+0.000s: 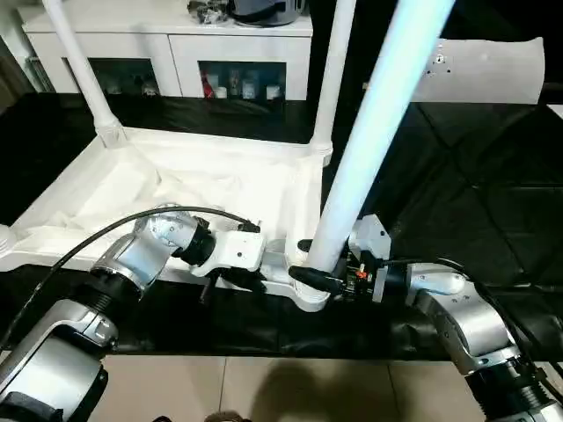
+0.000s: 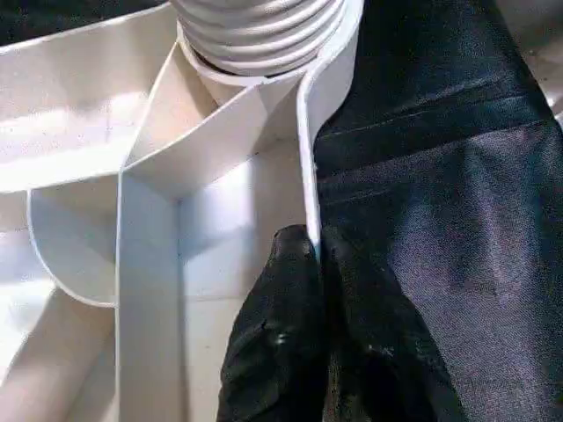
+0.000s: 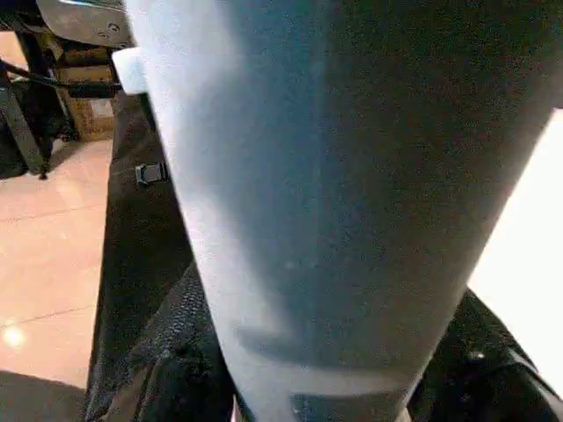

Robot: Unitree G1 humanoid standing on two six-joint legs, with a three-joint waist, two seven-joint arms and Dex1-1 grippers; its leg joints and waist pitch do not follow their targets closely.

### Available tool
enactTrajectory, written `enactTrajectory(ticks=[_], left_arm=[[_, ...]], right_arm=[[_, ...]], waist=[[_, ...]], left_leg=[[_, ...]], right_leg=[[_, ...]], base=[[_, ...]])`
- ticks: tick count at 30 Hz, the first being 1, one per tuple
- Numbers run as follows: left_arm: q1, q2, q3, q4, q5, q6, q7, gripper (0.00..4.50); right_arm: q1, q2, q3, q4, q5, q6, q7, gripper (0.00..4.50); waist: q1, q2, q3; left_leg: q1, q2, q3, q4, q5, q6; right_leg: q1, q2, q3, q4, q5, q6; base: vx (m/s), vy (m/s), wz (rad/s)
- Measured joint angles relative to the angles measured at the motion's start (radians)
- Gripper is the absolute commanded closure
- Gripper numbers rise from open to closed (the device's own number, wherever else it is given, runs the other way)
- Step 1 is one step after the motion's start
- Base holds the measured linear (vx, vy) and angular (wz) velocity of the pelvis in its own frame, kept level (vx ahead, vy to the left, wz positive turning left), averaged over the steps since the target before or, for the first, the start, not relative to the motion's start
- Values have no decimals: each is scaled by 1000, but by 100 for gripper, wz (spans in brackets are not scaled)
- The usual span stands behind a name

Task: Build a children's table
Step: Rotate leg to tighten

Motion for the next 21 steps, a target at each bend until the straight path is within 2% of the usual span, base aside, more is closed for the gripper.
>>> enactTrajectory(ticks=[2, 6, 7, 11, 13, 15, 17, 19, 21], left_arm=[[0, 0, 1, 14, 0, -5, 1, 450], [7, 3, 10, 12, 1, 21, 19, 450], [13, 5, 17, 6, 1, 35, 31, 450], [71, 7, 66, -72, 1, 153, 119, 450], [74, 6, 70, -85, 1, 175, 130, 450], [100, 2, 90, -127, 0, 224, 156, 450], [142, -18, 121, -203, 1, 322, 205, 450], [181, -63, 152, -280, 4, 427, 274, 450], [196, -109, 168, -323, 5, 496, 339, 450]], right_arm=[[-5, 14, 0, 11, -4, 0, -7, 261], [-9, 57, -4, 39, -13, -1, -61, 261], [-12, 68, -8, 44, -14, -3, -80, 261], [-15, 127, -30, 77, -32, -21, -202, 261], [-16, 132, -30, 79, -35, -25, -224, 261], [-17, 146, -38, 81, -37, -26, -259, 261], [-24, 174, -62, 95, -51, -24, -315, 261], [-58, 208, -90, 138, -64, -21, -394, 261], [-95, 222, -115, 179, -77, -17, -466, 261]], waist=[[-1, 0, -4], [-4, 0, -5], [-5, 0, -5], [-25, 6, -2], [-29, 8, 0], [-37, 9, 2], [-48, 9, 2], [-61, 9, 2], [-75, 4, 1]], left_leg=[[1, 0, 0, -1, 0, -1], [3, 1, 0, -2, 1, -2], [6, 1, 0, -2, 1, -2], [9, 1, 0, -5, 2, -4], [8, 1, 0, -5, 2, -4], [6, 1, 0, -5, 3, -4], [4, 1, 1, -5, 3, -4], [-2, 1, 4, -5, 3, -5], [-5, 1, 6, -5, 3, -4]], right_leg=[[0, 0, 0, 0, 0, 1], [0, 0, -1, 1, -2, 3], [0, 0, -1, 1, -3, 4], [1, 0, -1, 0, -3, 5], [0, 0, -1, -1, -3, 6], [0, 0, 0, -2, -3, 6], [-2, 0, 0, -3, -3, 5], [-4, 0, 2, -3, -2, 3], [-9, -1, 2, -4, 1, -1]], base=[[0, 0, 0], [0, 0, 0], [0, 0, 0], [0, 0, 0], [0, 0, 0], [0, 0, 0], [0, 0, 0], [0, 0, 0], [0, 0, 0]])
